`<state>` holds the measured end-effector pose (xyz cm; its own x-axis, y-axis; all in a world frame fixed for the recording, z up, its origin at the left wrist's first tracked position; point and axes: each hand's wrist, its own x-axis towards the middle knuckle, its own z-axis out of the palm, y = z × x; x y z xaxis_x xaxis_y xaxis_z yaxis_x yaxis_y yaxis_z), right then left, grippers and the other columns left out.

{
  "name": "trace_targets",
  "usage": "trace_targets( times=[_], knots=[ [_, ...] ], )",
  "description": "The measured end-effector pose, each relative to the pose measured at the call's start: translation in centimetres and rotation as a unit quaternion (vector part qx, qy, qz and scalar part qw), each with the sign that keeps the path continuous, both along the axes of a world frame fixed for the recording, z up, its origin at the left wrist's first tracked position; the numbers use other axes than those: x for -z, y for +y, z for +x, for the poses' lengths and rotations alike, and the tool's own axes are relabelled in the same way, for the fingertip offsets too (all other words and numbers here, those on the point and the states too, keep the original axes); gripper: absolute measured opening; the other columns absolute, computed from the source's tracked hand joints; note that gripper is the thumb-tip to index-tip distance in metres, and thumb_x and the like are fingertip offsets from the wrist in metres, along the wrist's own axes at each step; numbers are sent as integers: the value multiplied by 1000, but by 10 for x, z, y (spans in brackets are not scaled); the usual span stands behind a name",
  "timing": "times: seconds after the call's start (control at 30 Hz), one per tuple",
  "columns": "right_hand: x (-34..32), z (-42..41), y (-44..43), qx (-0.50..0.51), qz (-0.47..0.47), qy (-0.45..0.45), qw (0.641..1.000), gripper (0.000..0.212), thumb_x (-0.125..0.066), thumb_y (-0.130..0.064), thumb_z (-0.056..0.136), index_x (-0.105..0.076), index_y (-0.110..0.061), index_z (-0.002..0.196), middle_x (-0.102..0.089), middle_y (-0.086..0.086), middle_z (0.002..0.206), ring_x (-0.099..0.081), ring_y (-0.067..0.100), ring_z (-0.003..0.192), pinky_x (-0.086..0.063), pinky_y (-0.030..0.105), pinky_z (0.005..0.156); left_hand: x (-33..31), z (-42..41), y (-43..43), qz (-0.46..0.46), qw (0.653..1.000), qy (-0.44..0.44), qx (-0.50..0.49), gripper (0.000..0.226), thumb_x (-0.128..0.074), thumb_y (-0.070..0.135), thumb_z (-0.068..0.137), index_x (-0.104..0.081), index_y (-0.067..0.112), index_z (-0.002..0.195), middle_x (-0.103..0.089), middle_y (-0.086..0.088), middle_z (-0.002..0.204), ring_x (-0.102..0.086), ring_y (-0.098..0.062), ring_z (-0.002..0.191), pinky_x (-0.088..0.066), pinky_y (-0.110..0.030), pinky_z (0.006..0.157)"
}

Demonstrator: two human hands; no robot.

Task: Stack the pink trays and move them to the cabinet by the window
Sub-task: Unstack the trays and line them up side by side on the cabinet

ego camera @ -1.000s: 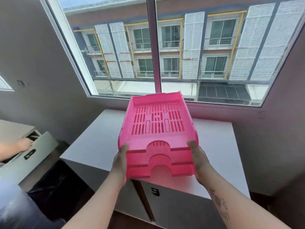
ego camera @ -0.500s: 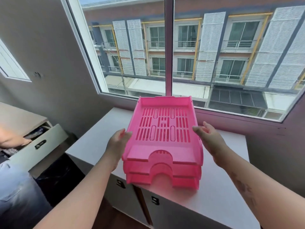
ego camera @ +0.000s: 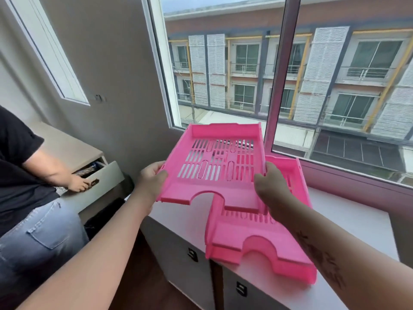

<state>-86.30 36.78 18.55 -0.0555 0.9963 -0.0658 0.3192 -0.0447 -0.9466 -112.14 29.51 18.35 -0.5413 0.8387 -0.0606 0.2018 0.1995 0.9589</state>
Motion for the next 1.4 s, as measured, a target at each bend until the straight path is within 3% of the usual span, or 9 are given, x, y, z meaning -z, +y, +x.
trace_targets(
  times=[0.13, 0.23, 0.4, 0.6, 0.73, 0.87, 1.03, 1.23, 1.4],
  knots=[
    [10, -66, 13, -13, -17, 22, 1000, 35, -36, -2, 91, -51, -8, 122, -62, 17, 105, -63, 38, 94, -57, 56, 83, 7, -61, 3, 4, 1000, -2, -21, 33, -43, 10, 92, -64, 19, 116, -70, -7, 100, -68, -28, 81, -51, -31, 50],
    [24, -126, 23, -14, -17, 29, 999, 40, -35, -2, 90, -51, -10, 126, -63, 20, 103, -61, 29, 84, -56, 44, 75, 15, -116, 13, 3, 999, -13, -36, 32, -43, 10, 94, -61, 23, 117, -69, -3, 97, -68, -25, 83, -57, -48, 69],
    [50, -201, 36, 10, -26, 27, 999, 32, -34, -2, 89, -57, -13, 109, -65, 14, 98, -59, 25, 75, -53, 35, 62, 40, -189, 33, -23, 999, -32, -24, 31, -43, 6, 94, -58, 21, 117, -69, -4, 98, -67, -23, 84, -55, -32, 58],
    [91, -237, 39, 36, -61, -10, 997, 35, -33, -1, 92, -55, -18, 114, -65, 1, 96, -66, 23, 80, -58, 39, 60, 93, -233, 57, -70, 996, -56, 6, 36, -43, 0, 91, -59, 13, 120, -69, -4, 106, -67, -23, 92, -51, -32, 64],
    [117, -241, 35, 55, -81, -43, 994, 39, -36, 1, 94, -50, -13, 128, -63, -5, 95, -63, 16, 77, -52, 31, 59, 121, -239, 63, -95, 993, -61, 26, 37, -44, -1, 88, -59, 15, 118, -69, -2, 108, -66, -19, 97, -52, -31, 71],
    [127, -241, 34, 67, -111, -67, 989, 43, -43, -6, 95, -43, -15, 137, -64, 3, 105, -65, 23, 84, -59, 48, 76, 133, -243, 66, -101, 992, -62, 36, 32, -51, 4, 88, -58, 17, 116, -68, 3, 110, -66, -12, 96, -50, -26, 70],
    [96, -239, 56, 89, -60, -86, 991, 59, -55, -16, 93, -33, -12, 148, -44, 8, 150, -44, 25, 135, -39, 49, 110, 106, -257, 89, -42, 999, -27, 17, 41, -67, 17, 85, -55, 12, 124, -61, 2, 120, -59, -10, 107, -44, -24, 88],
    [33, -209, 79, 105, 33, -100, 989, 42, -56, -18, 91, -55, -11, 132, -58, 0, 124, -59, 22, 111, -49, 37, 94, 54, -215, 124, 65, 996, 49, 45, 27, -65, 21, 84, -55, 20, 109, -63, 0, 106, -61, -17, 98, -51, -39, 92],
    [11, -128, 78, 140, 62, -193, 969, 38, -56, -16, 91, -60, -5, 127, -65, 12, 124, -61, 26, 111, -47, 36, 97, 40, -116, 134, 66, 983, 74, 157, 27, -62, 19, 88, -57, 17, 114, -65, 4, 103, -63, -17, 94, -51, -27, 75]
  ],
)
